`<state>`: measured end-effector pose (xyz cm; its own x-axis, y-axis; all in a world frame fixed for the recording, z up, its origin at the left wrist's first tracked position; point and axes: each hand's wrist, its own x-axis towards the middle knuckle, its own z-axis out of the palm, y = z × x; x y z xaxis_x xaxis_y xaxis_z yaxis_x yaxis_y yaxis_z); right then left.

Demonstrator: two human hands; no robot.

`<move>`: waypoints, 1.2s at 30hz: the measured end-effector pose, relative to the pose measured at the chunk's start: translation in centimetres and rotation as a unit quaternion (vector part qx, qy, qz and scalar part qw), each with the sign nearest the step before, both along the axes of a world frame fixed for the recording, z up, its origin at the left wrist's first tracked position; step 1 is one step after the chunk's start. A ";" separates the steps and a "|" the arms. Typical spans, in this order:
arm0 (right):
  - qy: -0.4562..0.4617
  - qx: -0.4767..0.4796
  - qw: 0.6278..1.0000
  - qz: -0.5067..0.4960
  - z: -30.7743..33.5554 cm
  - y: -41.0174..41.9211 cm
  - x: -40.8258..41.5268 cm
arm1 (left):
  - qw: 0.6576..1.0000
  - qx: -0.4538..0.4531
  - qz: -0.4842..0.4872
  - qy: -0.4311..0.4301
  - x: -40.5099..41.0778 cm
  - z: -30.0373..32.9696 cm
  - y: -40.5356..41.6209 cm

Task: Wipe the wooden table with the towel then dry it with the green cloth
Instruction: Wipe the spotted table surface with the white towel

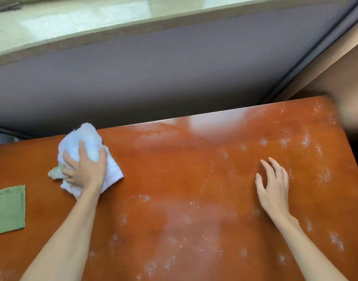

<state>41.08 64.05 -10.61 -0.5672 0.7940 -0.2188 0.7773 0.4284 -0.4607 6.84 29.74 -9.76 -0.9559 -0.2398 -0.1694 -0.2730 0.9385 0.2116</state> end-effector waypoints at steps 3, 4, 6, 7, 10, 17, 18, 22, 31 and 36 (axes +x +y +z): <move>-0.047 -0.006 0.999 -0.001 -0.4 1.5 1.1 | 0.999 -0.005 -0.042 -0.002 2.8 0.2 3.9; -0.054 -0.008 0.998 0.010 -0.4 1.8 1.3 | 0.998 -0.008 -0.068 -0.004 4.0 0.3 5.6; -0.063 -0.018 0.998 0.022 -0.2 2.0 1.4 | 0.994 -0.007 -0.113 -0.007 6.4 0.6 9.3; -0.066 -0.025 0.997 0.024 -0.1 2.0 1.4 | 0.991 -0.008 -0.134 -0.011 7.7 0.7 11.4; -0.081 -0.037 0.996 0.019 0.3 2.2 1.0 | 0.974 -0.013 -0.226 -0.022 11.3 0.6 17.4; -0.122 -0.040 0.991 0.030 1.3 1.9 0.2 | 0.835 -0.007 -0.548 -0.054 16.4 0.5 23.2; -0.126 -0.039 0.991 0.032 1.3 2.0 0.2 | 0.810 -0.010 -0.585 -0.048 16.2 0.3 22.6; -0.138 -0.045 0.989 0.024 1.1 1.9 -0.1 | 0.806 0.008 -0.592 -0.015 13.5 0.1 18.9; -0.128 -0.048 0.990 0.029 0.6 2.0 -0.1 | 0.969 0.015 -0.244 0.029 4.7 0.3 4.0; -0.130 -0.028 0.989 0.059 0.6 2.5 0.4 | 0.998 0.032 -0.046 0.025 5.6 -0.1 2.4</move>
